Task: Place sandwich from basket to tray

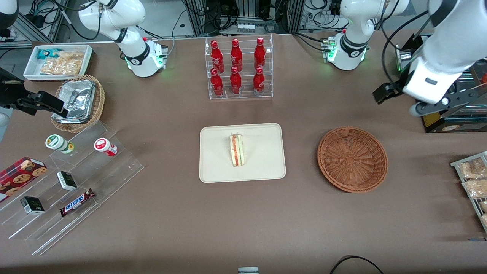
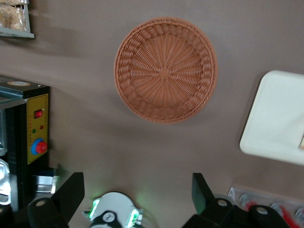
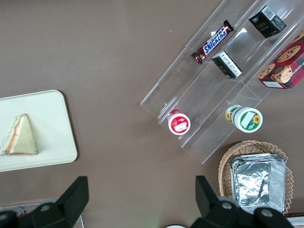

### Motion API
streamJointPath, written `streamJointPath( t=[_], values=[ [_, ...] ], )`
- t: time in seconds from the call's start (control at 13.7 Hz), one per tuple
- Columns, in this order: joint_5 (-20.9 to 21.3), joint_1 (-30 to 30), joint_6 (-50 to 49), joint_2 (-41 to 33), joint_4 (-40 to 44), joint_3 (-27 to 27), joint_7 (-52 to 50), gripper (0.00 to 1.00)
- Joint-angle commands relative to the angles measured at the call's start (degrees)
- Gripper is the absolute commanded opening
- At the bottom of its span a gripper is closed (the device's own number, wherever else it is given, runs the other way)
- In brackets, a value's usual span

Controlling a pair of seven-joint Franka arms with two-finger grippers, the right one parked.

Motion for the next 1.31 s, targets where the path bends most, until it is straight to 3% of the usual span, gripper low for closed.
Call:
streamJointPath(
  t=[0.0,0.22,0.51,0.73,1.24],
  values=[
    [-2.11,3.27,1.14,-6.19,-7.08,-0.46,7.42,1.0],
    [-3.78,6.8,0.71,-6.21,-6.39,0.32,16.99,1.0],
    [-3.08,-3.38,1.33,-0.42,1.49,10.17,18.08,1.0],
    [-3.08,-3.48,1.94,2.58,4.94,10.18,18.17,1.0],
    [-2.2,-2.87,2.64,1.53,4.51,11.58,18.43,1.0]
  ],
)
